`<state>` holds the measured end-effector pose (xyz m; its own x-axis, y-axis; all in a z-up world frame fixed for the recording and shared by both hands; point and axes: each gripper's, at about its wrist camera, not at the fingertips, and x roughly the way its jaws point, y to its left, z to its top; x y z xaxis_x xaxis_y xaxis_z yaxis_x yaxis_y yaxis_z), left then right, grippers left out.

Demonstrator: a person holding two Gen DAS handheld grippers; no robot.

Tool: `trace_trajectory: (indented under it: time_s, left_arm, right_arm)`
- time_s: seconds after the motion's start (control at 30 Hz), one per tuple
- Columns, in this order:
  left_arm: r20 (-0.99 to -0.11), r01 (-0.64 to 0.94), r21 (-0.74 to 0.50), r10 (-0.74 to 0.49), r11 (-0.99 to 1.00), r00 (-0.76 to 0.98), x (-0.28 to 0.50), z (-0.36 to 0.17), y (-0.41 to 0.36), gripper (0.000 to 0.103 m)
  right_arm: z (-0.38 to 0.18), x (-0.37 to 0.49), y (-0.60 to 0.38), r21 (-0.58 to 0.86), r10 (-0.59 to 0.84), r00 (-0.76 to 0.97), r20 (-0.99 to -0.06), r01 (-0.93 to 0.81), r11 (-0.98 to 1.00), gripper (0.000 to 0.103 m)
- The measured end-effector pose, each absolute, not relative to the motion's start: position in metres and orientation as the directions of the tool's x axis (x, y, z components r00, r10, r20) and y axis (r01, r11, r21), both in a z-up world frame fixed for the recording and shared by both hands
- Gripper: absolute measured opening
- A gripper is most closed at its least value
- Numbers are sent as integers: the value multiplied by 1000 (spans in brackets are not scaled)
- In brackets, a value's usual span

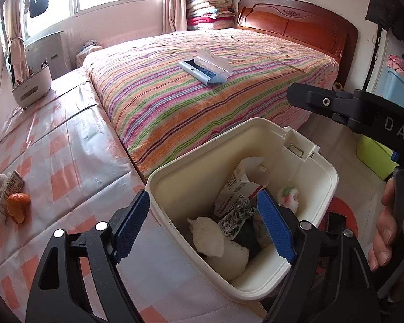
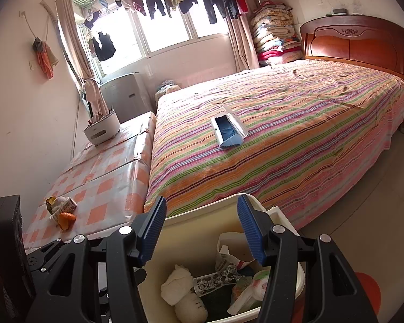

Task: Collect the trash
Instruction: 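Open both grippers to drop the blister pack and tissue into the bin, then move both grippers back to the table toward the orange peel and wrapper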

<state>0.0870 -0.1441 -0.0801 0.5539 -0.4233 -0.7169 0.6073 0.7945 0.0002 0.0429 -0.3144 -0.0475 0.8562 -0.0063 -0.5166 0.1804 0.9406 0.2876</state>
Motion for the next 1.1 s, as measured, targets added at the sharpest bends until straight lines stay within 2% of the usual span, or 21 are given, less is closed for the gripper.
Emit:
trace_trajectory:
  time_s: [0.73, 1.1]
  left_arm:
    - [-718, 541, 1, -376, 841, 586, 98, -68, -116, 85]
    - [-662, 350, 22, -249, 936, 707, 117, -44, -57, 85]
  right_arm:
    - [-45, 53, -294, 292, 25, 857, -515, 148, 945, 54]
    - [-44, 72, -256, 287, 84, 849, -522, 82, 954, 54]
